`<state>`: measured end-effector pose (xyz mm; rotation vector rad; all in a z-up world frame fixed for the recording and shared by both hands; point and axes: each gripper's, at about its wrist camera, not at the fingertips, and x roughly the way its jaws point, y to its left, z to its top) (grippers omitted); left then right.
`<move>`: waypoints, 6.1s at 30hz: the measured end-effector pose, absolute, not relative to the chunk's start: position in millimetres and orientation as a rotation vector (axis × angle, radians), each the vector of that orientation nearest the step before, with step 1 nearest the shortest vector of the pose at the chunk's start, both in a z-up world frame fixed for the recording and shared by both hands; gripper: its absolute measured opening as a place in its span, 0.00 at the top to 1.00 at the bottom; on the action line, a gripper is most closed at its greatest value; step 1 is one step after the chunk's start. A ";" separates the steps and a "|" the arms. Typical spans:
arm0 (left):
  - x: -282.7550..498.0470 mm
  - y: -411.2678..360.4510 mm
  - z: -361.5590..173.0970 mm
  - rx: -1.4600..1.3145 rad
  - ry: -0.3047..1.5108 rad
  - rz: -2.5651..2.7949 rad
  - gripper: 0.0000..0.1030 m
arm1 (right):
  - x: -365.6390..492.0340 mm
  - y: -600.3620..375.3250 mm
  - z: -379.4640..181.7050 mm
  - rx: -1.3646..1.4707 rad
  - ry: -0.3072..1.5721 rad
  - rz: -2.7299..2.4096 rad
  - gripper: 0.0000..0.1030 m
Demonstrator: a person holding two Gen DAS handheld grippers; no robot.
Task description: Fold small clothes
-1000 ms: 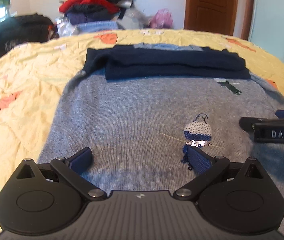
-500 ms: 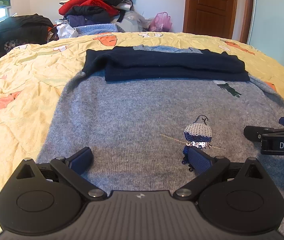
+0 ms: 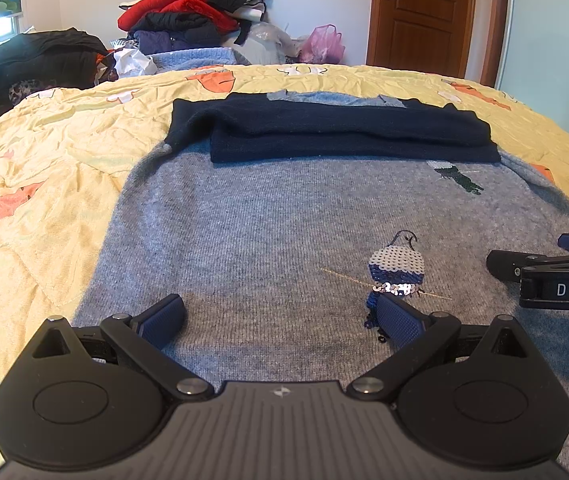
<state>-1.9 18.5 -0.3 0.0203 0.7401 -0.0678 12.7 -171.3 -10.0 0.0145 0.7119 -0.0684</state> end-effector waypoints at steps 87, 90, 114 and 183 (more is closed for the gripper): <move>-82.5 126.6 17.4 -0.258 0.856 -0.049 0.00 | -118.7 -274.1 16.3 0.447 0.788 0.154 0.12; -90.0 139.2 16.9 -0.338 0.848 -0.109 0.00 | -122.9 -283.4 17.9 0.477 0.827 0.180 0.14; -100.3 192.4 0.0 -0.741 1.066 -0.413 0.47 | -133.2 -306.8 2.6 0.726 1.029 0.371 0.57; 261.1 97.3 37.9 0.270 0.583 -0.136 0.13 | 188.9 -354.8 48.1 0.189 0.655 0.320 0.26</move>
